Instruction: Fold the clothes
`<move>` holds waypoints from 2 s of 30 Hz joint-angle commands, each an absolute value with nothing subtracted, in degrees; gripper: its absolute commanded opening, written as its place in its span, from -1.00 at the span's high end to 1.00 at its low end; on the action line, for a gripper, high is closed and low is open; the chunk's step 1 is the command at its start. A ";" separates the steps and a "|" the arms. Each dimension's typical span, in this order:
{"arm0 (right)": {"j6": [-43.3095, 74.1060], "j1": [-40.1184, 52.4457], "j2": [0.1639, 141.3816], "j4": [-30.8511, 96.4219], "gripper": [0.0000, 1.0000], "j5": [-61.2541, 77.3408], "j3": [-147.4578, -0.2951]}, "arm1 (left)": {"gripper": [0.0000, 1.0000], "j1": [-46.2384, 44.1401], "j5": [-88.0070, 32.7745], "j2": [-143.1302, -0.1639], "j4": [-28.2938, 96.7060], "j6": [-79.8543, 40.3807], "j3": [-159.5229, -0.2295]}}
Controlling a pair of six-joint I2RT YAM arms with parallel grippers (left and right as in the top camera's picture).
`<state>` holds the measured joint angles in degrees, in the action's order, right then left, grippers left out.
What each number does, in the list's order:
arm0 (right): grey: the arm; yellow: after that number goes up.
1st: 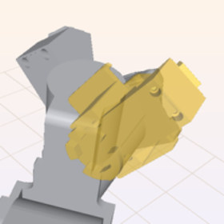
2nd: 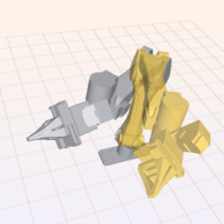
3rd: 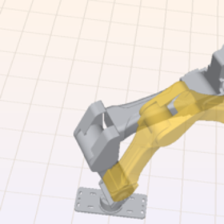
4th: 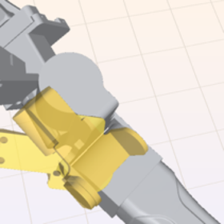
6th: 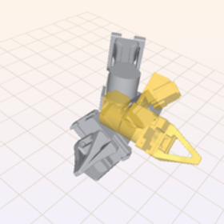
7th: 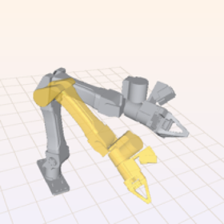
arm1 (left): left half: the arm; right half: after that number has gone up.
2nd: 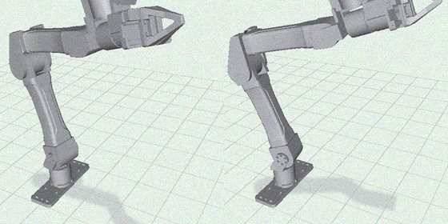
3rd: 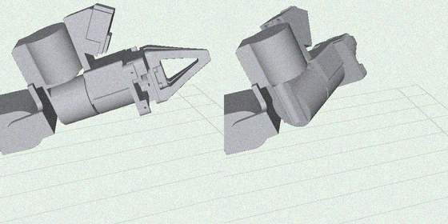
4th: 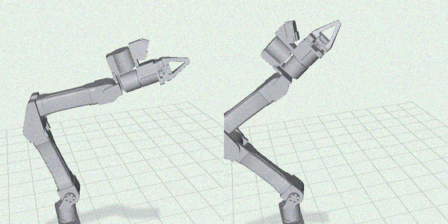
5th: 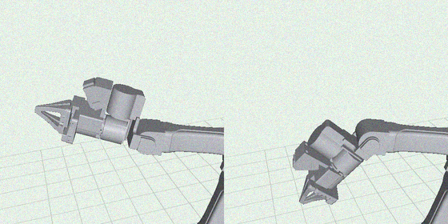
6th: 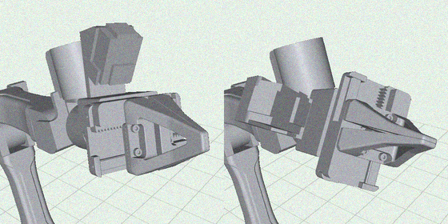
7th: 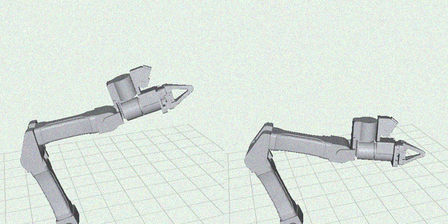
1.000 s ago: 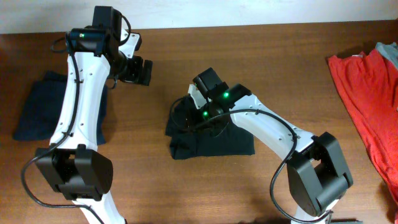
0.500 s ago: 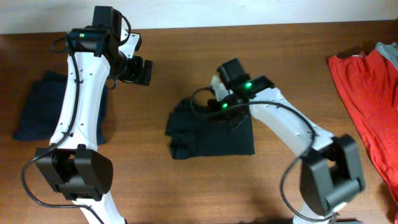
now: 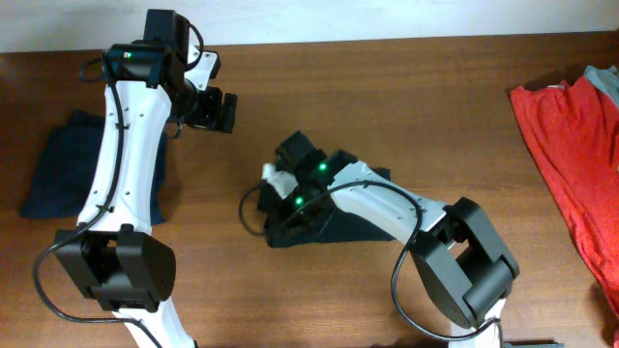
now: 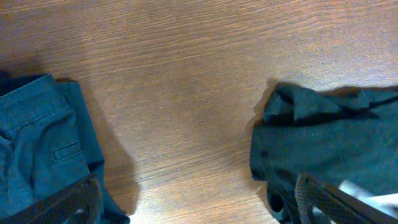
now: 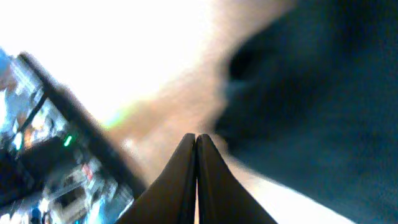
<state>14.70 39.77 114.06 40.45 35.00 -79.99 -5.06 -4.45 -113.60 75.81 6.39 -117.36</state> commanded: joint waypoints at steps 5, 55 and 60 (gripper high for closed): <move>8.84 35.40 103.37 42.19 0.90 35.35 -79.72 | -0.99 -5.08 -4.49 -113.56 75.85 6.52 -117.47; 16.99 16.93 106.43 63.64 0.81 9.65 -79.72 | 0.99 -21.93 -13.93 -113.58 56.21 -3.53 -73.45; 17.02 14.15 106.43 63.94 0.78 9.37 -79.72 | 0.99 -21.91 -14.13 -113.58 61.17 -11.90 -69.17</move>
